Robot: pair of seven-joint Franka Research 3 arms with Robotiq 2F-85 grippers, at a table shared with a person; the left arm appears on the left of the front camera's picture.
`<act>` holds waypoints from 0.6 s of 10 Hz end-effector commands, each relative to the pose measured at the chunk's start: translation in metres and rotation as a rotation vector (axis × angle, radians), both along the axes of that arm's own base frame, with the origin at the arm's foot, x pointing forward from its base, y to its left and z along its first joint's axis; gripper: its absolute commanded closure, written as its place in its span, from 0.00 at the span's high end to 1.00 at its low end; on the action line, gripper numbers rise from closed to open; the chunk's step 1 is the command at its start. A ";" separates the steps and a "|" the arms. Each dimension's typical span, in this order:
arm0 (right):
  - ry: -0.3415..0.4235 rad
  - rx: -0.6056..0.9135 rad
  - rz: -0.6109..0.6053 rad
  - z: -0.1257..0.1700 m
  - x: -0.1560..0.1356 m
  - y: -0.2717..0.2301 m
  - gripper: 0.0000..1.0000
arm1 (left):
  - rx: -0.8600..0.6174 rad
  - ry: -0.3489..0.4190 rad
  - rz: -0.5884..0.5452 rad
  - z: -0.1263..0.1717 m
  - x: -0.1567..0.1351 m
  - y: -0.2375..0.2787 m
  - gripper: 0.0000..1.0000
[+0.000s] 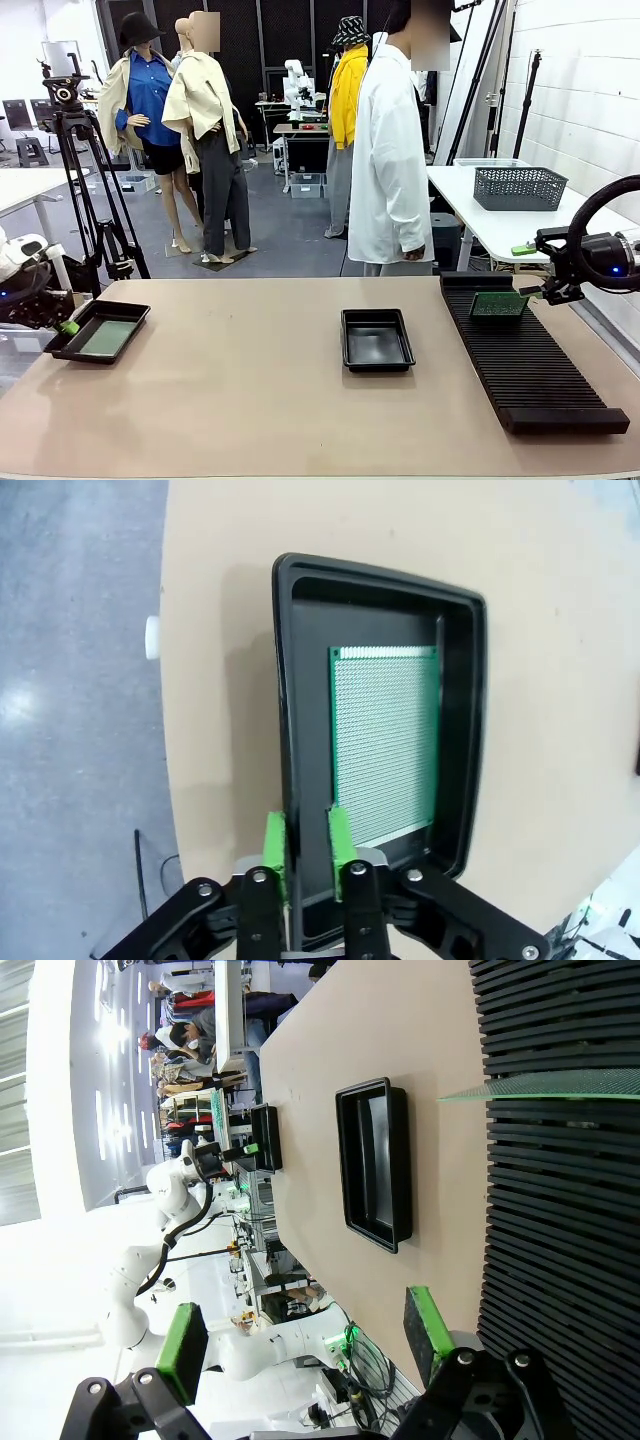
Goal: Inspect and transfer BCBs to ESD trays.
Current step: Pick up the ESD tray and place it on the left side of the table.
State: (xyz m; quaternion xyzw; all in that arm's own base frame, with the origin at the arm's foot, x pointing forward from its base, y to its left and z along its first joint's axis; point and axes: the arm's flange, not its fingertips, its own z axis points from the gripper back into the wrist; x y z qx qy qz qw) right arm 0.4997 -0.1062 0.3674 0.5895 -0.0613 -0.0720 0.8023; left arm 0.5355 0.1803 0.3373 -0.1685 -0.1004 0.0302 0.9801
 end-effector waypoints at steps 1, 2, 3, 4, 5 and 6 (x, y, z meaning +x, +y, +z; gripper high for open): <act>0.004 -0.008 -0.010 0.000 -0.003 0.003 1.00 | -0.049 -0.058 -0.001 0.011 -0.004 0.001 0.83; 0.004 -0.008 -0.010 0.000 -0.003 0.003 1.00 | -0.049 -0.065 -0.005 0.017 -0.009 -0.002 1.00; 0.004 -0.008 -0.010 0.000 -0.003 0.003 1.00 | -0.049 -0.078 -0.004 0.024 -0.014 -0.005 1.00; 0.004 -0.008 -0.010 0.000 -0.003 0.003 1.00 | -0.046 -0.091 -0.009 0.031 -0.018 -0.008 1.00; 0.004 -0.008 -0.010 0.000 -0.003 0.003 1.00 | -0.045 -0.102 0.002 0.038 -0.023 -0.011 1.00; 0.004 -0.008 -0.010 0.000 -0.003 0.003 1.00 | -0.050 -0.121 -0.001 0.045 -0.027 -0.015 1.00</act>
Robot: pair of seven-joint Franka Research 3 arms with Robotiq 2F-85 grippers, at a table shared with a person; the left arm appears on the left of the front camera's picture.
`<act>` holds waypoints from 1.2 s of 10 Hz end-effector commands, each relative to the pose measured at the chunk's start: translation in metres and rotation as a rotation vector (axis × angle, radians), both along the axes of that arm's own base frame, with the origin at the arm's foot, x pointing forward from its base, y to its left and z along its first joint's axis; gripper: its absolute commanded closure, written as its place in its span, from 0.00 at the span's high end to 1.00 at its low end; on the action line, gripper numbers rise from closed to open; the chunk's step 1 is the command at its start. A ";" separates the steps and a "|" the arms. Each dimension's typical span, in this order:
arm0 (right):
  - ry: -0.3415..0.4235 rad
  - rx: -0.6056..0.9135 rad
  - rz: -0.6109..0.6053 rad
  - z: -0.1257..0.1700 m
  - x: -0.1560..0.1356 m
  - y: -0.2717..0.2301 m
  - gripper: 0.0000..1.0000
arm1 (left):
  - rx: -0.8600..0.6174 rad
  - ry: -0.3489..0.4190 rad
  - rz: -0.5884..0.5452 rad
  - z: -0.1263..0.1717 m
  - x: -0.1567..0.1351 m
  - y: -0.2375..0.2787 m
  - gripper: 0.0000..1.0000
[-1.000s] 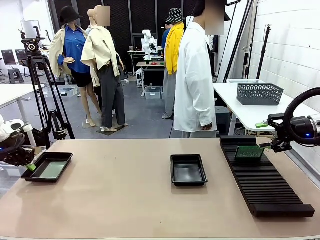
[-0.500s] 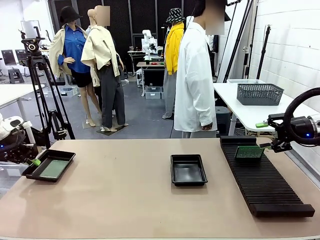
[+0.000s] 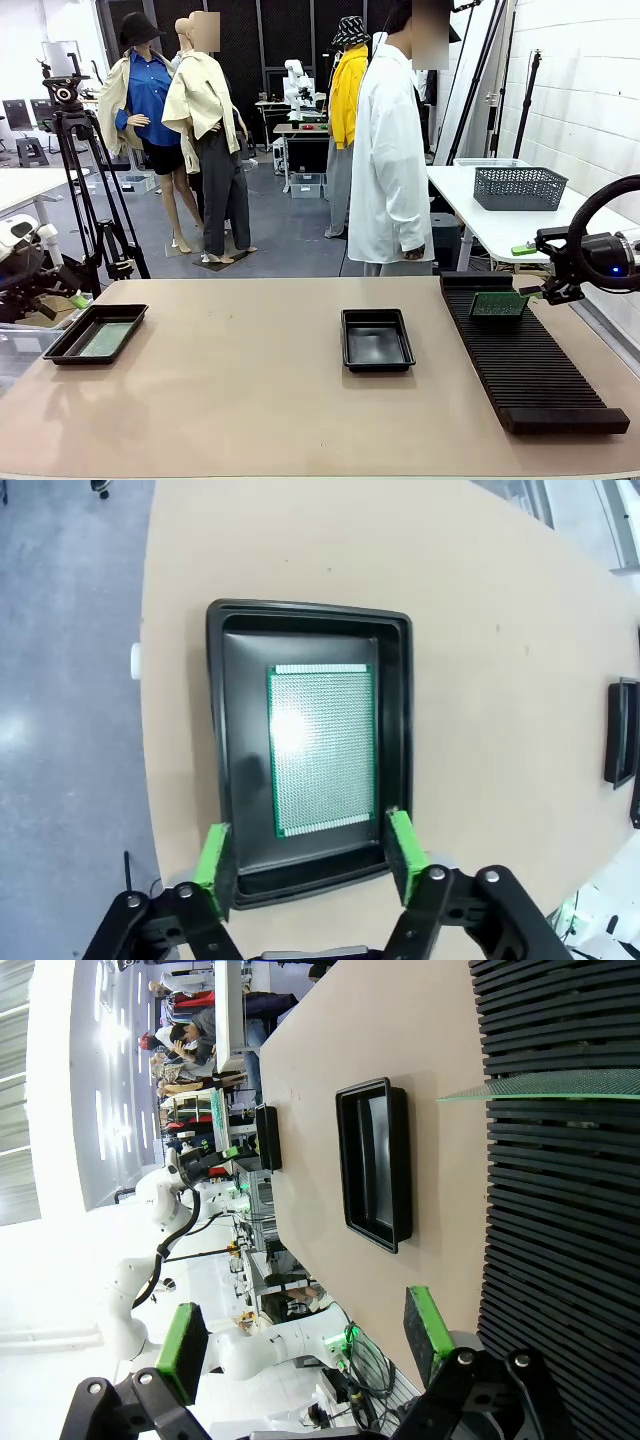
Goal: Inspect and transfer BCBs to ESD trays.
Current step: Pick up the ESD tray and place it on the left side of the table, then pick up the Blank PCB from the PCB Rack and place it in the right ESD tray.
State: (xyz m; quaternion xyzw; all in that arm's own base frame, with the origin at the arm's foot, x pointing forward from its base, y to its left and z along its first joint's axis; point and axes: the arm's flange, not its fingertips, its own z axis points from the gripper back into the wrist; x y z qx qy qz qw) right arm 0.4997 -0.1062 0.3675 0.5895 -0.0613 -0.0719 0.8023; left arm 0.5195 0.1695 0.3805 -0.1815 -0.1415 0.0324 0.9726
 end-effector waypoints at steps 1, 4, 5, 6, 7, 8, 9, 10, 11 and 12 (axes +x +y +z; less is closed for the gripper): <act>0.004 -0.008 -0.010 0.000 -0.003 0.003 1.00 | -0.020 -0.059 -0.016 0.006 -0.013 -0.007 1.00; 0.004 -0.008 -0.010 0.000 -0.003 0.003 1.00 | 0.011 -0.067 -0.020 0.011 -0.015 -0.024 1.00; 0.004 -0.008 -0.010 0.000 -0.003 0.003 1.00 | 0.001 -0.026 -0.011 0.015 -0.010 -0.012 1.00; 0.004 -0.008 -0.010 0.000 -0.003 0.003 1.00 | 0.001 -0.026 -0.011 0.015 -0.010 -0.012 1.00; 0.004 -0.008 -0.010 0.000 -0.003 0.003 1.00 | 0.001 -0.026 -0.011 0.015 -0.010 -0.012 1.00; 0.004 -0.008 -0.010 0.000 -0.003 0.003 1.00 | 0.001 -0.026 -0.011 0.015 -0.010 -0.012 1.00; 0.004 -0.008 -0.010 0.000 -0.003 0.003 1.00 | 0.001 -0.026 -0.011 0.015 -0.010 -0.012 1.00; 0.004 -0.008 -0.010 0.000 -0.003 0.003 1.00 | 0.001 -0.026 -0.011 0.015 -0.010 -0.012 1.00; 0.004 -0.008 -0.010 0.000 -0.003 0.003 1.00 | 0.001 -0.026 -0.011 0.015 -0.010 -0.012 1.00; 0.004 -0.008 -0.010 0.000 -0.003 0.003 1.00 | 0.001 -0.026 -0.011 0.015 -0.010 -0.012 1.00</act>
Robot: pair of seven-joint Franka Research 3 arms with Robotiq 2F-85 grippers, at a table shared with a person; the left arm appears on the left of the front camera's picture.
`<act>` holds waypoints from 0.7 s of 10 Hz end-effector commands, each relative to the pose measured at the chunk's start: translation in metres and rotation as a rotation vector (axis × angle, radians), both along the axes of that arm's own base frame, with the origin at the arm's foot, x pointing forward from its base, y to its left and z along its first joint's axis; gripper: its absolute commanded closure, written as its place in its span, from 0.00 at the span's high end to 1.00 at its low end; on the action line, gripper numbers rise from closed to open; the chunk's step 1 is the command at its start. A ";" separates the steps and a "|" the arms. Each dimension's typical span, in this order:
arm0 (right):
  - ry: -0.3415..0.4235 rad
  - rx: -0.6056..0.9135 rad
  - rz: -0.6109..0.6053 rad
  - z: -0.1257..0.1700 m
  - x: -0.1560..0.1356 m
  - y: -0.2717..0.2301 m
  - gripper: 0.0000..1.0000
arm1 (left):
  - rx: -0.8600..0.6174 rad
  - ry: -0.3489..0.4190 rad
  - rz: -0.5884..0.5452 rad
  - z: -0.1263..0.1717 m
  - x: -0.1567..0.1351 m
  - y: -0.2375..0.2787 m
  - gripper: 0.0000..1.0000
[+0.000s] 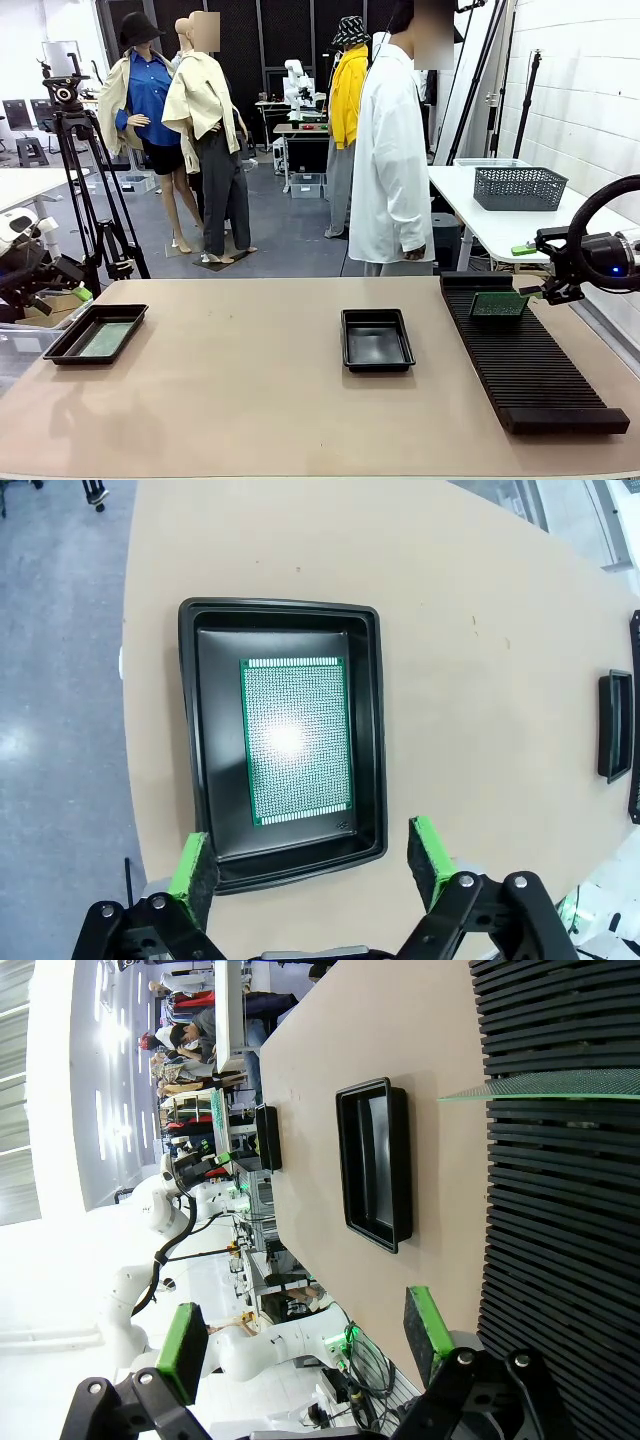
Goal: Inspect and transfer BCBs to ESD trays.
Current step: Pick up the Blank PCB from the PCB Rack and place it in the right ESD tray.
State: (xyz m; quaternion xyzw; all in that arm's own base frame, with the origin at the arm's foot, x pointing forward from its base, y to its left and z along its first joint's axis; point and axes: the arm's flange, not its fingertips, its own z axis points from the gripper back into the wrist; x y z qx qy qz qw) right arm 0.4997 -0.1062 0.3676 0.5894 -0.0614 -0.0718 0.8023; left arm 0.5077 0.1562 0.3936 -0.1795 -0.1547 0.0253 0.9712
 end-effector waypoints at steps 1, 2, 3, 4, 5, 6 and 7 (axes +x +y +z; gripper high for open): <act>0.004 -0.008 -0.010 0.000 -0.003 0.003 1.00 | -0.005 0.002 -0.002 0.001 0.002 0.002 1.00; 0.004 -0.008 -0.010 0.000 -0.003 0.003 1.00 | -0.005 0.002 -0.002 0.001 0.002 0.002 1.00; 0.004 -0.008 -0.010 0.000 -0.003 0.003 1.00 | -0.005 0.002 -0.002 0.001 0.002 0.002 1.00; 0.004 -0.008 -0.010 0.000 -0.003 0.003 1.00 | -0.005 0.002 -0.002 0.001 0.002 0.002 1.00; 0.004 -0.008 -0.010 0.000 -0.003 0.003 1.00 | -0.005 0.002 -0.002 0.001 0.002 0.002 1.00; 0.004 -0.008 -0.010 0.000 -0.003 0.003 1.00 | -0.005 0.002 -0.002 0.001 0.002 0.002 1.00; 0.004 -0.008 -0.010 0.000 -0.003 0.003 1.00 | 0.000 0.000 0.000 0.000 0.000 0.000 1.00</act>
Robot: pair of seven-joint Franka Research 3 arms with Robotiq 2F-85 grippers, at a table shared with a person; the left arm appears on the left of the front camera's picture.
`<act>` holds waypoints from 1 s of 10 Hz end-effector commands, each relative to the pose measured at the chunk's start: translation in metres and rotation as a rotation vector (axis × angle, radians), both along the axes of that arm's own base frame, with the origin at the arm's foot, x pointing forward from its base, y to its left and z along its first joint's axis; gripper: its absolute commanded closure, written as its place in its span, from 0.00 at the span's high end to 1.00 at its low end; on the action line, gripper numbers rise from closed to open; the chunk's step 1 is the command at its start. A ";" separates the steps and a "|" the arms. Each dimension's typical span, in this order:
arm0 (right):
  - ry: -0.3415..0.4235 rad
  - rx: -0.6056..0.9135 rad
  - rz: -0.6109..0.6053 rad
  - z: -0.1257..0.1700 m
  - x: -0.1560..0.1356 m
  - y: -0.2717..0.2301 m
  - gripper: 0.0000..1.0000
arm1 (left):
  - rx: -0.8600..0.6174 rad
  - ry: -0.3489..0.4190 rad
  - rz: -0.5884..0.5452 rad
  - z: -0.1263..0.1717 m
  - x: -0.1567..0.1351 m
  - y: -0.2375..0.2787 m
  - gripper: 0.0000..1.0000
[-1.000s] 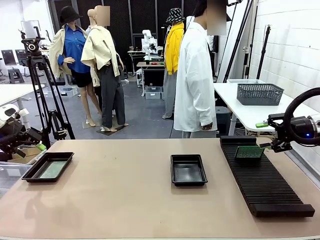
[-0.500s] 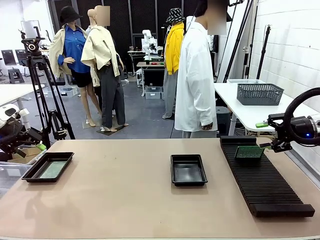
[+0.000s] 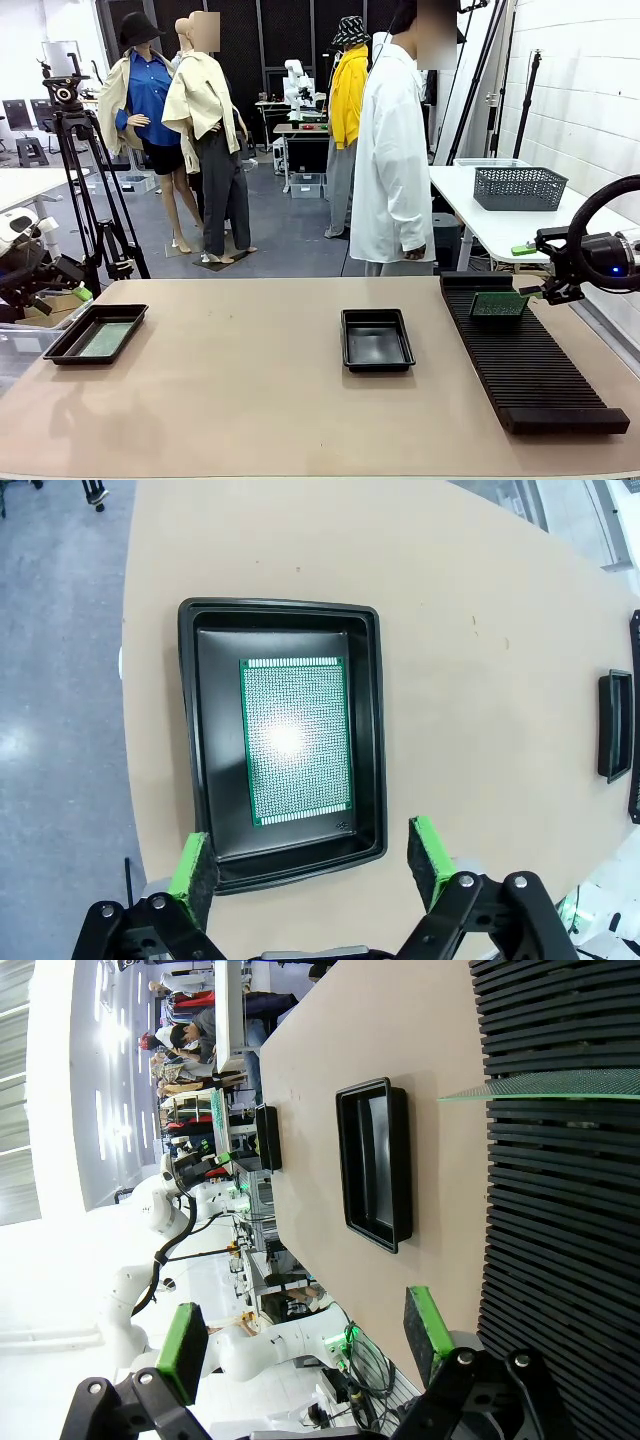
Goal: Inspect and transfer BCBs to ESD trays.
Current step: Pick up the Blank PCB from the PCB Rack and place it in the right ESD tray.
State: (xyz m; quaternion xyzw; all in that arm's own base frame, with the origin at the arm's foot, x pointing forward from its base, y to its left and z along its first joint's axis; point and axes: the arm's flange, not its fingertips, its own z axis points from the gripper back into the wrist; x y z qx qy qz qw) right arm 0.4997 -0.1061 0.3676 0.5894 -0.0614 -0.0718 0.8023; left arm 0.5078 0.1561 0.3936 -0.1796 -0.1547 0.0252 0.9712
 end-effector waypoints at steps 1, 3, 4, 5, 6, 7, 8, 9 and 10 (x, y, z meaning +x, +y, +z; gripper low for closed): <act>0.004 -0.008 -0.010 0.000 -0.003 0.003 1.00 | -0.140 0.022 -0.058 0.006 -0.005 0.000 1.00; 0.004 -0.008 -0.010 0.000 -0.003 0.003 1.00 | -0.340 0.062 -0.155 0.021 -0.016 0.011 1.00; 0.004 -0.008 -0.010 0.000 -0.003 0.003 1.00 | -0.433 0.056 -0.154 0.025 -0.016 0.021 1.00; 0.004 -0.008 -0.010 0.000 -0.003 0.003 1.00 | -0.532 0.080 -0.177 0.026 -0.016 0.027 1.00; 0.004 -0.008 -0.010 0.000 -0.003 0.003 1.00 | -0.579 0.097 -0.195 0.024 -0.016 0.032 1.00; 0.004 -0.008 -0.010 0.000 -0.003 0.003 1.00 | -0.652 0.123 -0.234 0.024 -0.019 0.035 1.00; 0.004 -0.008 -0.010 0.000 -0.003 0.003 1.00 | -0.689 0.122 -0.255 0.022 -0.020 0.038 1.00; 0.004 -0.008 -0.010 0.000 -0.003 0.003 1.00 | -0.752 0.140 -0.293 0.018 -0.022 0.042 1.00; 0.004 -0.008 -0.010 0.000 -0.003 0.003 1.00 | -0.815 0.139 -0.335 0.014 -0.024 0.047 1.00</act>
